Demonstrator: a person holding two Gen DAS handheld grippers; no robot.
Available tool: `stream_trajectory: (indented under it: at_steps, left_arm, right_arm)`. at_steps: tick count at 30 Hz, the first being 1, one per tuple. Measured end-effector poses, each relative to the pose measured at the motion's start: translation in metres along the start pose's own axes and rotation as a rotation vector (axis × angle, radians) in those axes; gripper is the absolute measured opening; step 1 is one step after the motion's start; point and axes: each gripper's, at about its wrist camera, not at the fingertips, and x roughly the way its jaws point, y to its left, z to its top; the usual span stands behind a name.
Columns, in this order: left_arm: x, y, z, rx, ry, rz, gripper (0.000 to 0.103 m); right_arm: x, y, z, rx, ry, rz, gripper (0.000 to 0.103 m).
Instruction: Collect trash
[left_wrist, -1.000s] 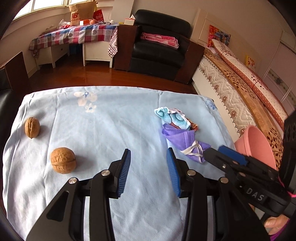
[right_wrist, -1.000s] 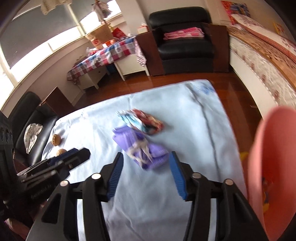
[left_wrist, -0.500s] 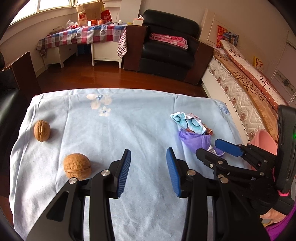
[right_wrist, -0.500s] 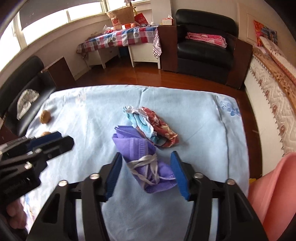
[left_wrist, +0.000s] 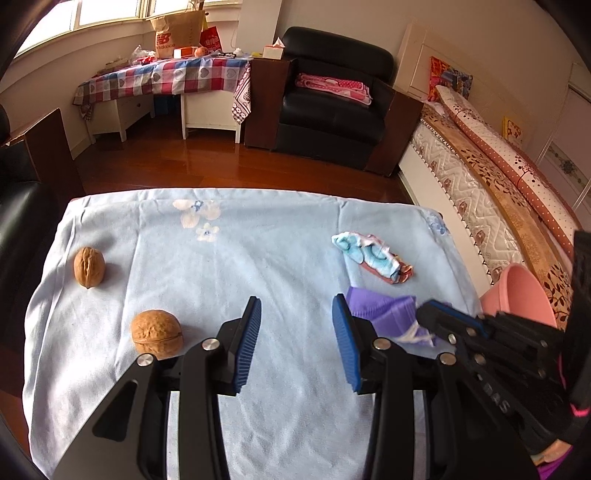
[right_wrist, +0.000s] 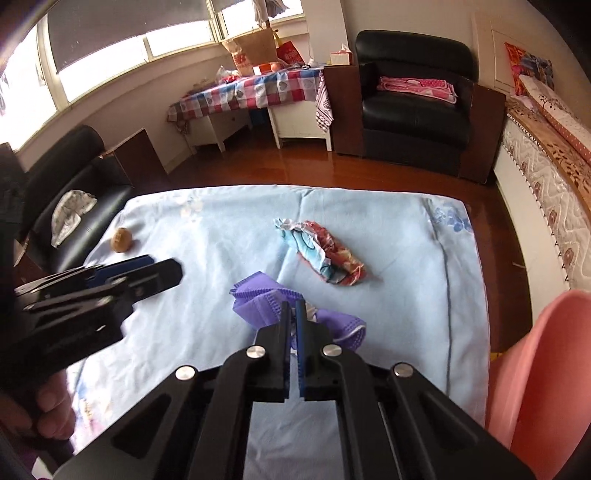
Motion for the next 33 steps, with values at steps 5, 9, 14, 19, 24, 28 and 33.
stream_trajectory:
  at_steps: [5,9,14,19,24,28,33]
  left_arm:
    - [-0.002,-0.001,0.001,-0.005,-0.002,-0.01,0.04]
    - [-0.004,0.001,0.006,-0.014,-0.01,-0.017,0.04]
    - [0.002,0.001,0.015,-0.025,0.004,-0.054,0.04]
    - [0.021,-0.01,0.031,-0.055,0.052,-0.13,0.04]
    - [0.045,-0.021,0.048,-0.092,0.114,-0.186,0.054]
    - [0.074,-0.035,0.06,-0.121,0.182,-0.206,0.054]
    - [0.105,-0.051,0.061,-0.117,0.267,-0.167,0.054]
  right_arm:
    - [-0.006,0.004,-0.003,-0.034,-0.012,-0.02,0.059]
    - [-0.003,0.004,-0.003,-0.043,-0.025,-0.046,0.061]
    - [0.001,-0.004,-0.007,-0.046,-0.007,-0.034,0.064]
    - [0.025,-0.009,-0.004,-0.02,0.042,-0.012,0.066]
    - [0.026,-0.004,-0.017,-0.034,0.084,0.055,0.066]
    - [0.014,-0.003,-0.036,0.003,0.076,0.114,0.066]
    - [0.003,-0.01,-0.049,0.062,0.068,0.101,0.063]
